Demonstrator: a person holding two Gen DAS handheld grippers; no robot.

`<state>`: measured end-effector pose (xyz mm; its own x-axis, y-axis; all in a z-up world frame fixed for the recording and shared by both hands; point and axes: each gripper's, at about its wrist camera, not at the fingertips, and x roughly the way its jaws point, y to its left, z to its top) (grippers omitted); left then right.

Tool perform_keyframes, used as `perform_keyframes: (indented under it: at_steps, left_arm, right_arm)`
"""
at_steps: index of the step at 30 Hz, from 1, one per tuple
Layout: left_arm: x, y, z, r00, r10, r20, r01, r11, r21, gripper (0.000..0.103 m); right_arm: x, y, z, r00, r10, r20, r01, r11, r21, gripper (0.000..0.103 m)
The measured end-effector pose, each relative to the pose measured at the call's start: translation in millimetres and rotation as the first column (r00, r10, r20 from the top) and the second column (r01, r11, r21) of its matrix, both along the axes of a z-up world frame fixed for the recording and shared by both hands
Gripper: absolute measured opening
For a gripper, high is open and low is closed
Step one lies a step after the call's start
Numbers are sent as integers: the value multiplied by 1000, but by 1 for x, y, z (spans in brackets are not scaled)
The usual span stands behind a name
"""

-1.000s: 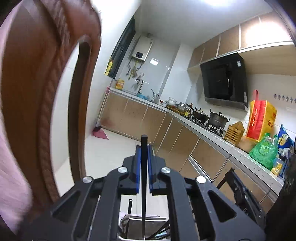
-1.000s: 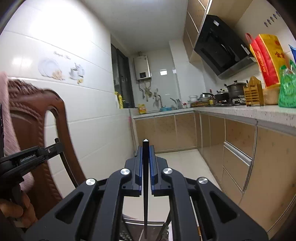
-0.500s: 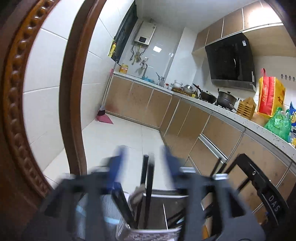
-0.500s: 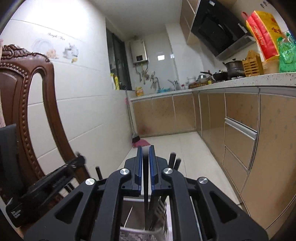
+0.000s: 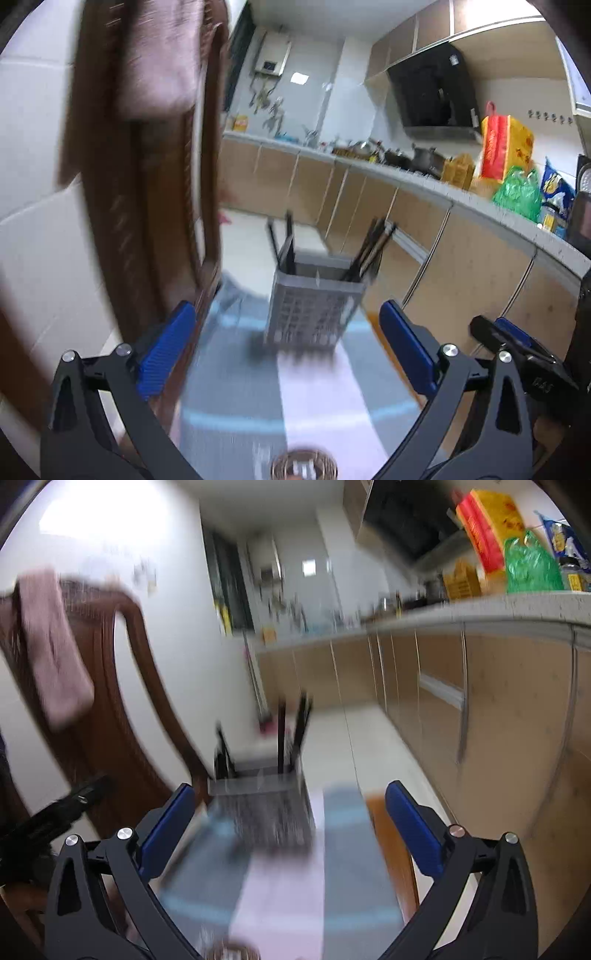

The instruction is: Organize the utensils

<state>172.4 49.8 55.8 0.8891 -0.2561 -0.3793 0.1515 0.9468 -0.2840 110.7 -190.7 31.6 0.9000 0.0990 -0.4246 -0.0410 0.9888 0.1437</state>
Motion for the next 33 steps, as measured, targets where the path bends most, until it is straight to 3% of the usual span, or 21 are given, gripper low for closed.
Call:
perform_keyframes:
  at_steps: [4, 6, 10, 12, 15, 33]
  left_arm:
    - [-26, 2, -34, 996, 24, -83, -22, 1000, 19, 99]
    - [-24, -6, -52, 988, 28, -149, -19, 998, 61, 99]
    - [-19, -14, -71, 980, 44, -195, -24, 994, 103, 99]
    - [-17, -15, -71, 978, 50, -201, -31, 995, 100, 99]
    - [-21, -19, -67, 980, 56, -191, -31, 991, 132, 99]
    - [-19, -24, -59, 983, 34, -178, -8, 989, 145, 99]
  right_arm:
    - [-24, 13, -29, 996, -28, -81, 24, 998, -53, 100]
    - [-26, 16, -38, 991, -30, -131, 23, 998, -58, 100]
    - [-28, 22, -52, 980, -30, -197, 22, 999, -47, 100]
    - [-27, 27, -55, 979, -30, -200, 14, 997, -79, 100]
    - [-28, 27, -57, 977, -20, -212, 5, 998, -70, 100]
    - [-26, 22, -62, 979, -34, -202, 17, 996, -87, 100]
